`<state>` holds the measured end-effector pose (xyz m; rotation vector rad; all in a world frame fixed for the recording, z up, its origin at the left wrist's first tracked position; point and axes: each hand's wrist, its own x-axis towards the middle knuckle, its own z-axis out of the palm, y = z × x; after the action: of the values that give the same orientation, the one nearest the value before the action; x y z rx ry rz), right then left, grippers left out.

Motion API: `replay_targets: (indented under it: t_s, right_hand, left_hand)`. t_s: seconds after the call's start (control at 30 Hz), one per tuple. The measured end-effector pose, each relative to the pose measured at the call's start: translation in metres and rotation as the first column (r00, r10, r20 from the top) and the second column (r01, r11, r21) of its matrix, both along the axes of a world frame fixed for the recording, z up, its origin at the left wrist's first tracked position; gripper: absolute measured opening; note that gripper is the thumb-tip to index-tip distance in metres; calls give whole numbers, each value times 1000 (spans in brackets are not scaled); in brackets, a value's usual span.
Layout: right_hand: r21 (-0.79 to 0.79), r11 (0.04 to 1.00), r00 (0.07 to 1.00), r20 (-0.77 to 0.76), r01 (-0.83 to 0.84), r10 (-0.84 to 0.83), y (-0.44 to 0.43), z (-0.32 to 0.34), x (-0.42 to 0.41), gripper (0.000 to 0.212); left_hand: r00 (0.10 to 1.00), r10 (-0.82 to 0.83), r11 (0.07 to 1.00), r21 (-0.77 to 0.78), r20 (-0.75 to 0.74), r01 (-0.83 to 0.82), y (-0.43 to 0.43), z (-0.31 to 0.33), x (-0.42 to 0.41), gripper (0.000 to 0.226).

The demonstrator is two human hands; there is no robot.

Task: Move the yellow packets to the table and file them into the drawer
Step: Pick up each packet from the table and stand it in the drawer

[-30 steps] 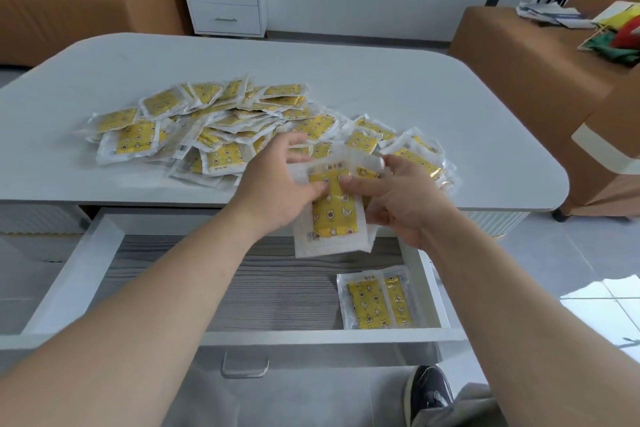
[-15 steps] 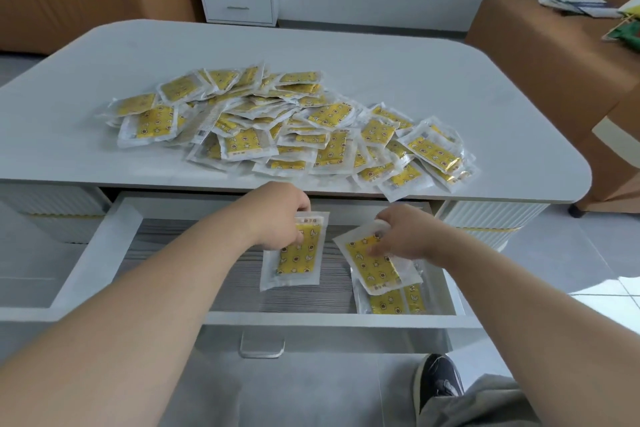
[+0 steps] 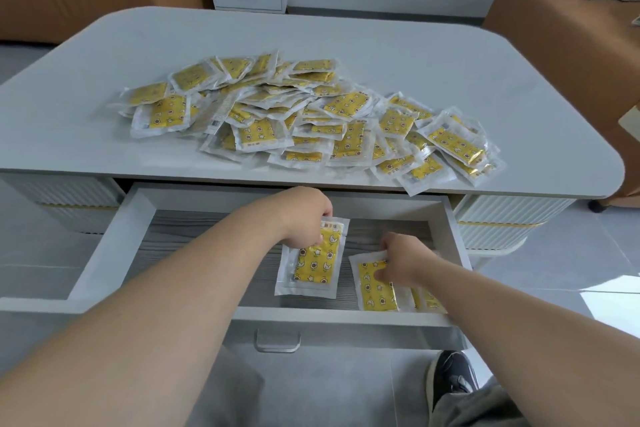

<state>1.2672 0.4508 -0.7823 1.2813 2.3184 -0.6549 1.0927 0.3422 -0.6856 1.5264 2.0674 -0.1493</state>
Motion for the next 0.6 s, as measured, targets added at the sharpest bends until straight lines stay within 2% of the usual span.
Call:
replay_targets:
  t_s: [0.17,0.33,0.47,0.6]
  right_hand:
    - [138,987,982,181,-80,55,4,-3,4,70]
    - [115,992,982,186,-55,33,2,-3,7,71]
    - [185,980,982,184,-76,41,1,-1,7,81]
    - [237,968,984,170,-83,43,2,9,3,84]
  left_hand:
    - [997,-29,999,-44,76,32,9,-11,-4,24]
    - [990,-25,995,-90,136,37,15,-28,-6,25]
    - [986,-36,990,-131,160,57,18,-40,-1,26]
    - [981,-34,993,-105,190,55,27,-50,7,26]
